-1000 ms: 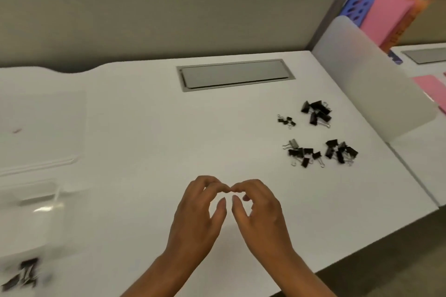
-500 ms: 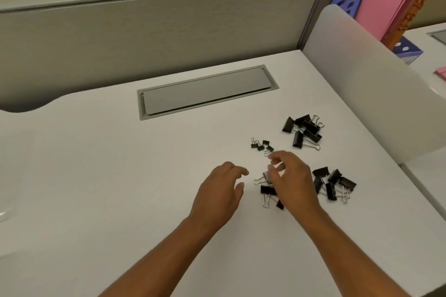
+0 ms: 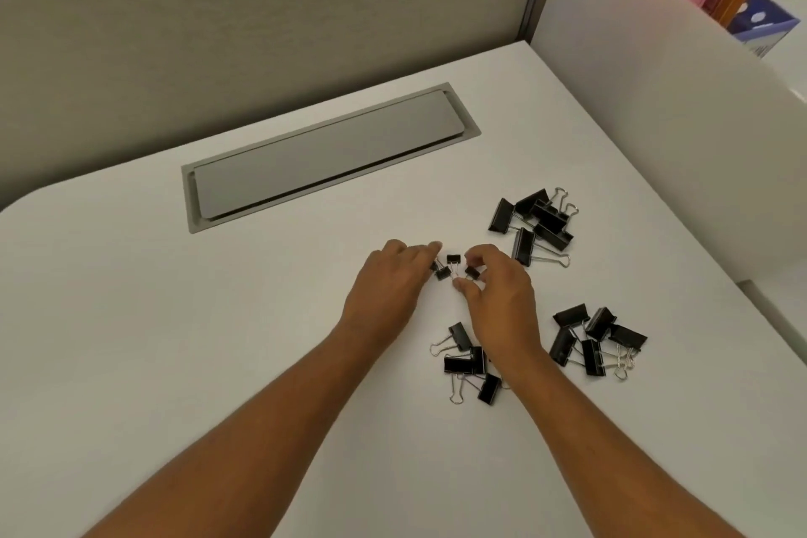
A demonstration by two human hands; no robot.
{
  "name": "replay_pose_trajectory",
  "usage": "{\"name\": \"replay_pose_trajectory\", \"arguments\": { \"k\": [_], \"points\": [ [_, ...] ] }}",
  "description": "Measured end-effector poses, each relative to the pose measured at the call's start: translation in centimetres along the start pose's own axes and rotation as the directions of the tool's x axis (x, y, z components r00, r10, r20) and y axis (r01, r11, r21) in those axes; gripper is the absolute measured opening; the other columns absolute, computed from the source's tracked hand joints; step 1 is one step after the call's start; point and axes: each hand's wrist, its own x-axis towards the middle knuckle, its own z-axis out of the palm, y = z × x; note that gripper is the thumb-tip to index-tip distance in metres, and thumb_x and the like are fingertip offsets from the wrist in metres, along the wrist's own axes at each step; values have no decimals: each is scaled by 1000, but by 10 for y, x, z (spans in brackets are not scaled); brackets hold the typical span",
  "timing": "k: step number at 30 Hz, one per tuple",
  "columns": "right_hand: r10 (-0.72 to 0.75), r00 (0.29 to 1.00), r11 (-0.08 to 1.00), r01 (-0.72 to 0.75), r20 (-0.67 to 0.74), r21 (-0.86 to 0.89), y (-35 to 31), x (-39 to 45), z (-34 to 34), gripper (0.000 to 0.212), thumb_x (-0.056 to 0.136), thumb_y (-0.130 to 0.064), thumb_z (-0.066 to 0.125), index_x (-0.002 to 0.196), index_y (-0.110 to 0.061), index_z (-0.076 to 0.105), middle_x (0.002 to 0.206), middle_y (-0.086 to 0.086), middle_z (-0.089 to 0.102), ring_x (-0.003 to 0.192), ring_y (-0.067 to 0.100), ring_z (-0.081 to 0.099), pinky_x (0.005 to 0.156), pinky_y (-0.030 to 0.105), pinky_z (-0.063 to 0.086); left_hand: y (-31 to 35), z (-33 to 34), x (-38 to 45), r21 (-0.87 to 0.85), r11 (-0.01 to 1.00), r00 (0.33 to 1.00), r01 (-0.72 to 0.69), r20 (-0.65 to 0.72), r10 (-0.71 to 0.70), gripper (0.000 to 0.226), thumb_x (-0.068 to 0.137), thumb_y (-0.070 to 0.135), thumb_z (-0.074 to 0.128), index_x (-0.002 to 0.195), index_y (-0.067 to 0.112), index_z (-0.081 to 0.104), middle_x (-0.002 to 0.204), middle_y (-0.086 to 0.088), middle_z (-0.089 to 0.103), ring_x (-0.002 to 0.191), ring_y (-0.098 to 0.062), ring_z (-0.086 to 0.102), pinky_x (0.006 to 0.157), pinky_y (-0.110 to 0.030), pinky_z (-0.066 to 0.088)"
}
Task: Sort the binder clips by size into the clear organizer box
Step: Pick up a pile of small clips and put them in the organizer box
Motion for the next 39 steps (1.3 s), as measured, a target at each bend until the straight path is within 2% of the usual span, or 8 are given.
{"name": "replay_pose_trajectory", "arguments": {
  "k": [4, 8, 11, 13, 17, 29, 35, 39],
  "points": [
    [30, 999, 987, -32, 15, 157, 2, 1, -5, 32, 87, 0, 77, 106, -23, 65, 94, -6, 61, 90, 5, 59, 77, 12, 49, -12, 3, -4, 58, 993, 987, -100, -124, 106, 37, 85, 2, 79, 120, 4, 70, 93, -10, 76, 83, -34, 69, 65, -40, 58],
    [96, 995, 933, -91, 3, 347, -5, 0, -15, 28, 93, -1, 71, 107, -25, 66, 94, -4, 67, 83, 6, 66, 75, 17, 56, 0, -9, -14, -328, 882, 908, 337, -133, -397, 25, 101, 16, 58, 123, 18, 72, 94, 1, 75, 89, -19, 67, 77, -34, 54],
    [8, 999, 964, -18, 38, 267, -10, 5, -17, 35, 102, 1, 52, 120, -26, 62, 103, -9, 67, 84, 5, 61, 73, 17, 49, 16, -27, -22, -799, 266, 644, 539, 188, -741, 25, 103, 14, 52, 110, 21, 75, 87, 5, 74, 80, -12, 68, 73, -27, 55],
    [-64, 990, 992, 49, 127, 114, -11, 9, -14, 46, 100, 8, 39, 128, -23, 59, 103, -4, 64, 87, 13, 55, 75, 20, 43, 29, -46, -33, -845, -219, 536, 489, 489, -688, 23, 103, 10, 51, 106, 11, 74, 81, -5, 69, 73, -19, 66, 67, -32, 57],
    [-247, 944, 926, 297, 220, -234, -17, 16, -8, 29, 103, -9, 49, 130, -9, 61, 112, 9, 57, 106, 28, 53, 89, 38, 48, 47, -76, -77, -694, -583, 550, 422, 707, -444, 25, 100, 17, 53, 110, 3, 71, 83, -10, 62, 72, -23, 65, 63, -32, 55],
    [-326, 853, 721, 504, 409, -476, -29, 31, 12, 21, 99, -23, 60, 102, -6, 74, 101, 3, 53, 99, 22, 50, 76, 38, 55, 63, -101, -213, -640, -598, 360, 483, 768, -530, 18, 96, -5, 58, 108, -4, 71, 77, -17, 65, 59, -23, 62, 48, -28, 52],
    [-457, 836, 887, 456, 305, 78, -84, -48, 11, 11, 83, -29, 82, 90, -21, 77, 79, -10, 47, 70, 1, 48, 68, 19, 38, 68, -114, -233, -688, -584, 276, 431, 716, -641, 19, 98, 9, 60, 100, -4, 74, 66, -12, 60, 44, -18, 43, 42, -21, 29],
    [-465, 801, 881, 377, 378, 286, -119, -140, 17, 13, 84, -39, 77, 92, -29, 77, 75, -13, 45, 71, 2, 50, 66, 12, 36, 62, -136, -238, -823, -355, 352, 444, 524, -776, 20, 97, 24, 66, 92, 8, 77, 66, -3, 53, 50, -14, 33, 47, -25, 23]
  ]
}}
